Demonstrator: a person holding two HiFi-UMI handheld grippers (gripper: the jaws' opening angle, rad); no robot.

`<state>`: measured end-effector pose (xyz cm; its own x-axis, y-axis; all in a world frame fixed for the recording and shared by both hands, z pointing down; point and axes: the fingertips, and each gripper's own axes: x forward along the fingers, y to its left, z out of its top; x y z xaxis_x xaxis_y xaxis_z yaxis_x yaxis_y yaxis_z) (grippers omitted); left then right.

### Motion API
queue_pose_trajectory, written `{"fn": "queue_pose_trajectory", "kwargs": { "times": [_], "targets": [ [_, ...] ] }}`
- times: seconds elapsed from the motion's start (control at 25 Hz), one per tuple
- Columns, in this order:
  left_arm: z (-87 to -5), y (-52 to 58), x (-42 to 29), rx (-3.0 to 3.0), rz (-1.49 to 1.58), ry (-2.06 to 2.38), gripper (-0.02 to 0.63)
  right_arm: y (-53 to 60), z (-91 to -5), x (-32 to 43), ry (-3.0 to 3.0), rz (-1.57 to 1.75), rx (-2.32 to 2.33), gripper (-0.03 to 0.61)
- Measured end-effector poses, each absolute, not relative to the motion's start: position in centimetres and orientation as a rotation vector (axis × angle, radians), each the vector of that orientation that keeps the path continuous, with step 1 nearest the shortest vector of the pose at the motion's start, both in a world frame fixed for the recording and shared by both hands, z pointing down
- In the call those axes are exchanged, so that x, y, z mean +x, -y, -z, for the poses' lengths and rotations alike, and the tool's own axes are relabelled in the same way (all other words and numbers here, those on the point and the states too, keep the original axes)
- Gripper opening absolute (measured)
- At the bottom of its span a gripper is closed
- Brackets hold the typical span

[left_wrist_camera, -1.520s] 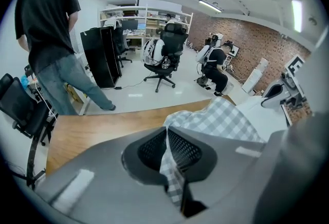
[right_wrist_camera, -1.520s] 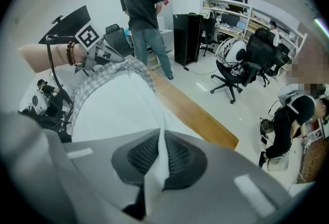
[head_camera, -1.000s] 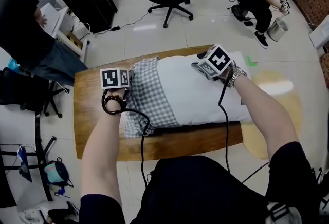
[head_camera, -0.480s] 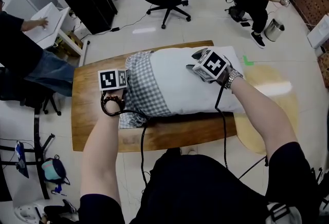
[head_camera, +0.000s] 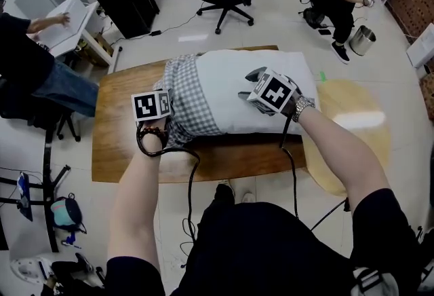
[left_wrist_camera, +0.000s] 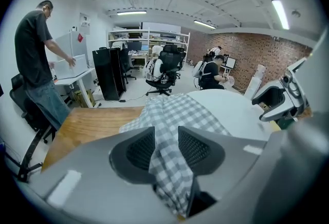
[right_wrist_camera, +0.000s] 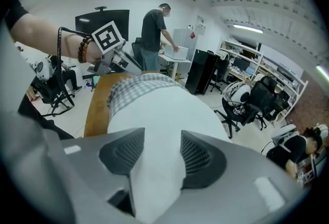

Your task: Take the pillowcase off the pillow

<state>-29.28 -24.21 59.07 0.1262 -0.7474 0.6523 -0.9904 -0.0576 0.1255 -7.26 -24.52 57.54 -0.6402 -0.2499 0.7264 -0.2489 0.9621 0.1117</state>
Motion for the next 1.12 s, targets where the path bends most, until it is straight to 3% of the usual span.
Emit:
{"fn": "queue_pose_trajectory", "kwargs": {
  "times": [1.12],
  "targets": [
    [-63.6, 16.4, -18.5, 1.966, -0.489, 1.556, 0.179, 16.4, -63.4, -10.6, 2.184, 0.437, 0.212, 0.290]
  ]
}}
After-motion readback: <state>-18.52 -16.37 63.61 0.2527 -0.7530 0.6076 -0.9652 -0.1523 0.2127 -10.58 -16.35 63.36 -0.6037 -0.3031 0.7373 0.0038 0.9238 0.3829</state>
